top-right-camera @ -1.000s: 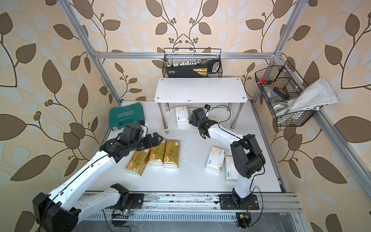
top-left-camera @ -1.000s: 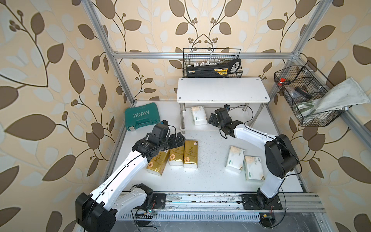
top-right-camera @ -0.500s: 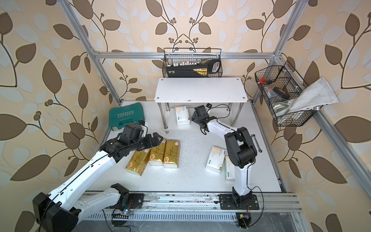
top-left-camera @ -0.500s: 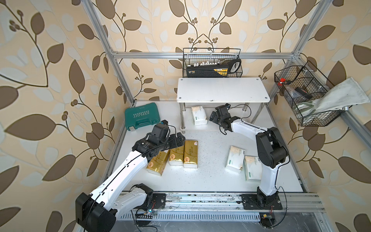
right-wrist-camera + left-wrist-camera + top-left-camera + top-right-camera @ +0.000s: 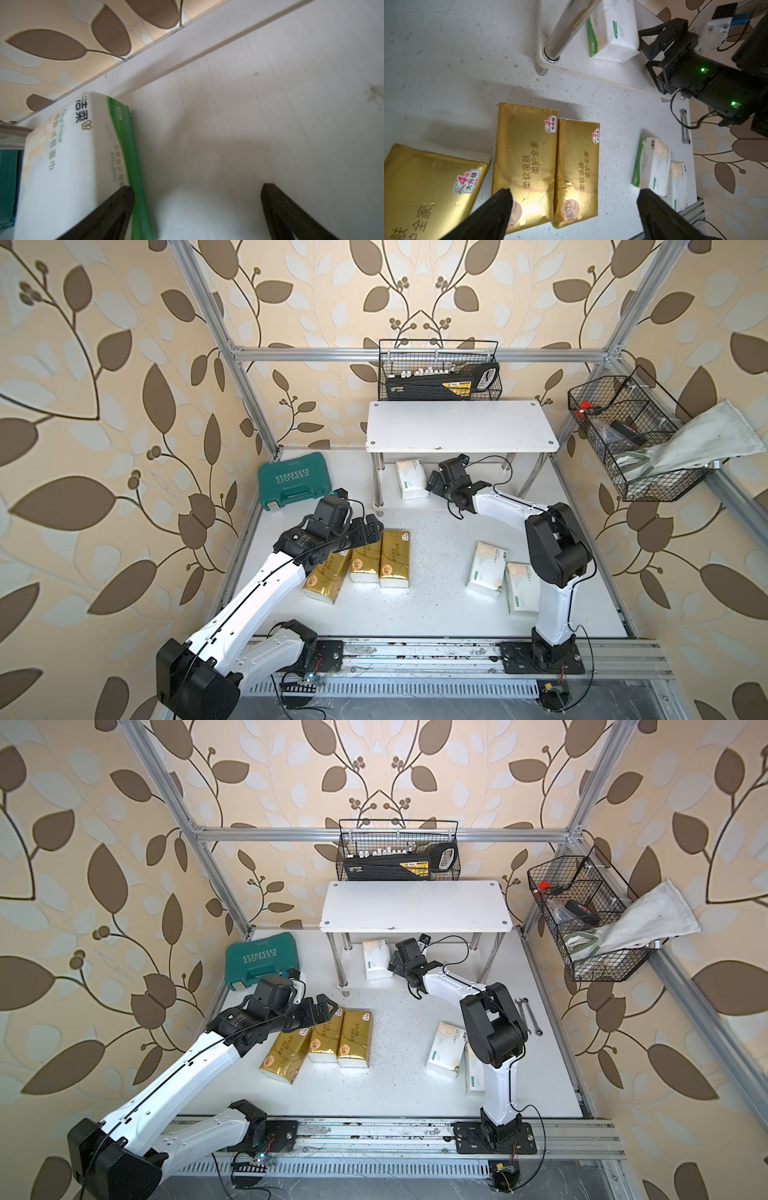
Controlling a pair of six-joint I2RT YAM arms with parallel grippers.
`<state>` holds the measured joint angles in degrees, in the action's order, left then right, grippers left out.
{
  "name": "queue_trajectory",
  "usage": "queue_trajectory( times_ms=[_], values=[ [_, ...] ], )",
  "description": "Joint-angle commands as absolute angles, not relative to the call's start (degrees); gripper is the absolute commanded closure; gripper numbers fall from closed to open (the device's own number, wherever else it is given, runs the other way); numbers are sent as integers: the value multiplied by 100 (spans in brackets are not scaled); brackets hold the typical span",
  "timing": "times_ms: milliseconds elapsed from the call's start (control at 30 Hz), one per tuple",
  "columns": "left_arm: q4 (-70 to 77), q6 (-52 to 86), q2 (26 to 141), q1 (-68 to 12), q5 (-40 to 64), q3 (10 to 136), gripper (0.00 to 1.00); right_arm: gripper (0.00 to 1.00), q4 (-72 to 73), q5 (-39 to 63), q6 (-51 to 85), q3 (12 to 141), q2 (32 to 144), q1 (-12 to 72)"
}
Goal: Place the tissue boxes on the shelf by color
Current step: Place a box of tissues on the shelf, then pick up the box of tissues from the center of the board.
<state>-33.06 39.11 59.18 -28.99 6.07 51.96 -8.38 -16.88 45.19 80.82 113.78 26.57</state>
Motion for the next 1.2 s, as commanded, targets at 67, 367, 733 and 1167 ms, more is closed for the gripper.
queue_trajectory(
  times_ms=[67, 367, 733, 1167],
  values=[
    [-3357, 3823, 5749, -2959, 519, 5361, 1, 1, -1116, -1529, 4614, 8191, 11602, 2753],
    [-3375, 3822, 5705, -2959, 527, 5342, 1, 1, -1086, -1791, 4623, 7771, 11157, 2777],
    [-3264, 3732, 5661, -2962, 608, 5232, 1, 1, -1187, -1713, 4485, 6258, 9150, 3016],
    [-2603, 3874, 5541, -3289, 1178, 4687, 1, 1, -3825, -2600, 5262, 5264, 7308, 4216]
  ],
)
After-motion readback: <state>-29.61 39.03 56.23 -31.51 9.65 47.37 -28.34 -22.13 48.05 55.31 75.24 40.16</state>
